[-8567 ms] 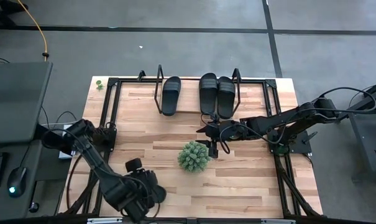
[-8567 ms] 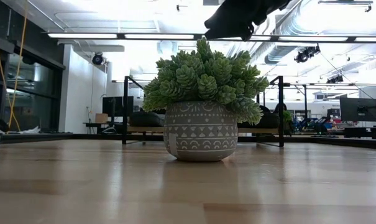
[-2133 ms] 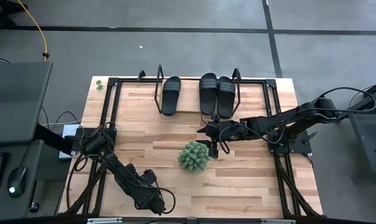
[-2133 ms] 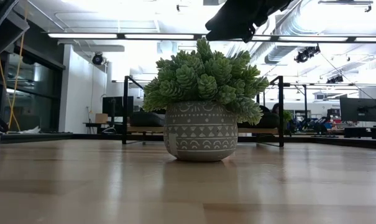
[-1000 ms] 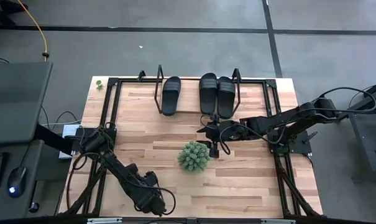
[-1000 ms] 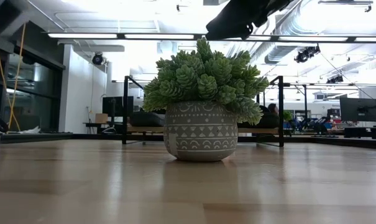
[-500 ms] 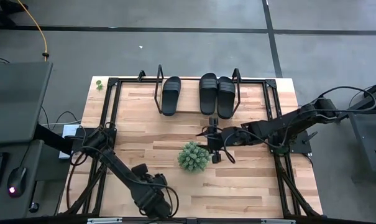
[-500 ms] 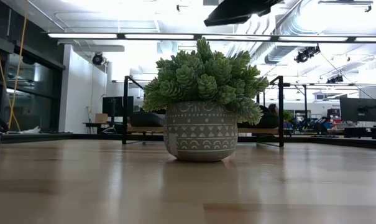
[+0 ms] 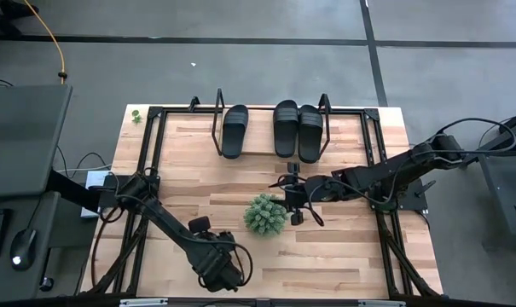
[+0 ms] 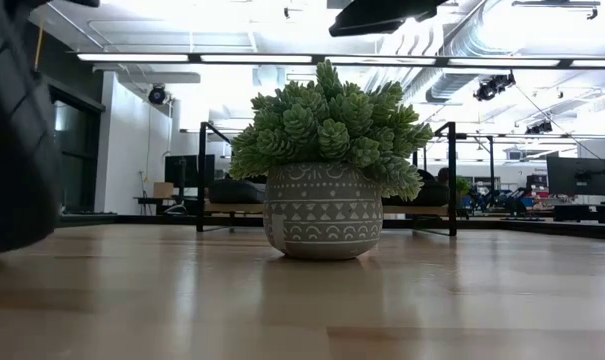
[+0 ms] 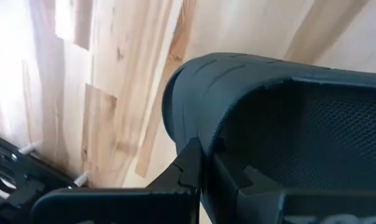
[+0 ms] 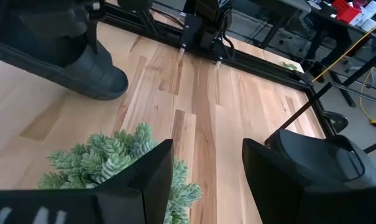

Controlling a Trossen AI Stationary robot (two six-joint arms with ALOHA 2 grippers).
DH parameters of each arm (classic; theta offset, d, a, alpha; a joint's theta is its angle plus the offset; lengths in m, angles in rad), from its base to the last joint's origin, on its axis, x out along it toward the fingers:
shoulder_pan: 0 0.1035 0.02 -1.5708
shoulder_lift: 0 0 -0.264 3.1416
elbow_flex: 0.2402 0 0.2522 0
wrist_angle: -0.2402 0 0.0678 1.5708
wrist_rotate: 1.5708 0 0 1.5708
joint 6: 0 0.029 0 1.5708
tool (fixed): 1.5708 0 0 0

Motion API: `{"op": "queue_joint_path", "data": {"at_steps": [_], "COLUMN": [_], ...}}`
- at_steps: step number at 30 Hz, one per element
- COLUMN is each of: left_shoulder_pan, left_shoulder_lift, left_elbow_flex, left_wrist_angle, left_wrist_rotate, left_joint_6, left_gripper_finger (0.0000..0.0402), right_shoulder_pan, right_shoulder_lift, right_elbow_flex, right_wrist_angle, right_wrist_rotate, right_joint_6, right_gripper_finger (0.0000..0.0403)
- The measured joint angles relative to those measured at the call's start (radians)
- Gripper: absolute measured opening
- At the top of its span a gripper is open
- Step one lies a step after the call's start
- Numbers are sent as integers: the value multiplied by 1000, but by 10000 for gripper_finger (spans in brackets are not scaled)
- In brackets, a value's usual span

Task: Pick and place slides into the shelf
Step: Put the black slide on the shelf

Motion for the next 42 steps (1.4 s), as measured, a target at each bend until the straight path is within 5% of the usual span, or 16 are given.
{"op": "queue_joint_path", "data": {"at_steps": [16,42], "left_shoulder_pan": [23,312], "left_shoulder_lift": [-196,-275], "left_elbow_flex": [0,3], "left_wrist_angle": [-1,1], "left_wrist_rotate": [-217,-384], "left_joint_6": [115,559], "left_gripper_finger": [5,5], "right_shoulder_pan": [-9,49], "right_shoulder_lift": [0,0], "right_elbow_flex": [0,0], "right_wrist_angle": [80,92], "right_wrist_rotate": [18,47], "right_joint_6": [-111,-196], "right_gripper_finger": [183,183]}}
